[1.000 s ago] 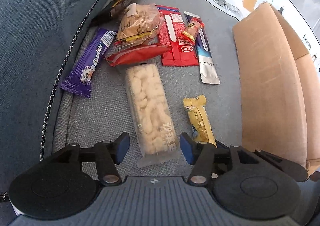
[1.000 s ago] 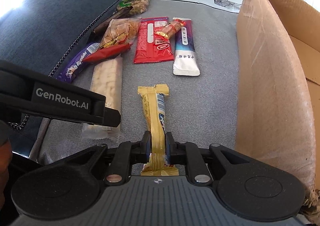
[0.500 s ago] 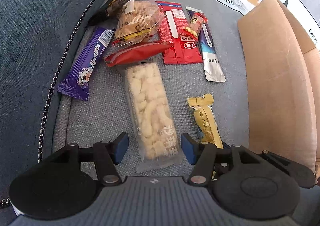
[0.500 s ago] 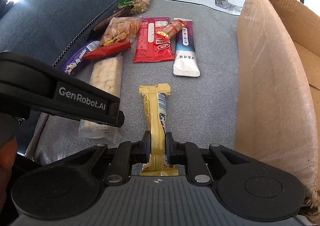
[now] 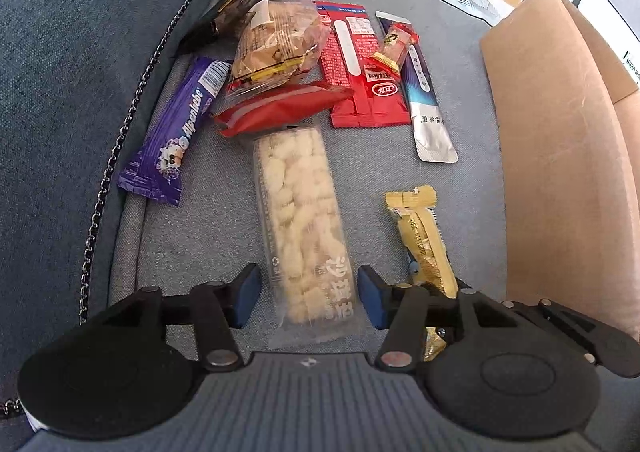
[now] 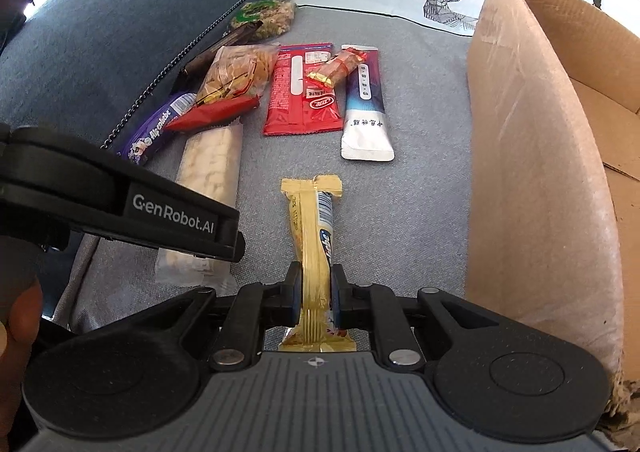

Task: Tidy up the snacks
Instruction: 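Grasp the clear bag of puffed snacks with the left gripper while the right holds the wafer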

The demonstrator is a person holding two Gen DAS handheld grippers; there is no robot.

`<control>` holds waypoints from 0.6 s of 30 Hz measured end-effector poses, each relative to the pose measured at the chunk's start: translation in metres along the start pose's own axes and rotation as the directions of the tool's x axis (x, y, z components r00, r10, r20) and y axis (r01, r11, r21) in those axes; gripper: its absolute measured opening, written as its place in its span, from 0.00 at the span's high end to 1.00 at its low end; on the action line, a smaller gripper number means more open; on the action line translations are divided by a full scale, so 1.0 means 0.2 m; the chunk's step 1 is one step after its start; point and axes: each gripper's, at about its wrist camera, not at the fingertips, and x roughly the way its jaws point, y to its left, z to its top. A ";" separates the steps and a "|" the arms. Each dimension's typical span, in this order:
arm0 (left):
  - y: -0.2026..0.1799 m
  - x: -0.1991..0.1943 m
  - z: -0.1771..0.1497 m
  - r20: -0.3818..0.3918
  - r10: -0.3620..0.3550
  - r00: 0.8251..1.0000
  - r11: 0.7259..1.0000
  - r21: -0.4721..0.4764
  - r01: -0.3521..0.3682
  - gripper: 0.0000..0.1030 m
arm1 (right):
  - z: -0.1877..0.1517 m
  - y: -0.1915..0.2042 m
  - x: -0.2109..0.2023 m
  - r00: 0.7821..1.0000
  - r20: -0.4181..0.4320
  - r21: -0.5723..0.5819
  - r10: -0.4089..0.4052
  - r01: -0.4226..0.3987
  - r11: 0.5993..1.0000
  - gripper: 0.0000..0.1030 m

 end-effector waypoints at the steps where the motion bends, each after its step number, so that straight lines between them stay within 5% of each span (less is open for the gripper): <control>1: 0.00 0.00 0.00 0.002 0.003 1.000 1.000 -0.001 -0.003 0.52 | 0.00 0.00 0.00 1.000 0.000 0.001 0.000 0.000 1.000 0.86; 12: 0.02 -0.02 -0.01 0.015 0.000 1.000 1.000 -0.007 0.000 0.60 | 0.00 0.00 0.00 1.000 0.002 0.006 0.001 -0.001 1.000 0.86; 18: 0.02 -0.01 -0.01 -0.001 -0.014 1.000 1.000 -0.015 0.014 0.53 | 0.00 0.01 0.02 1.000 -0.015 -0.003 0.009 -0.009 1.000 0.86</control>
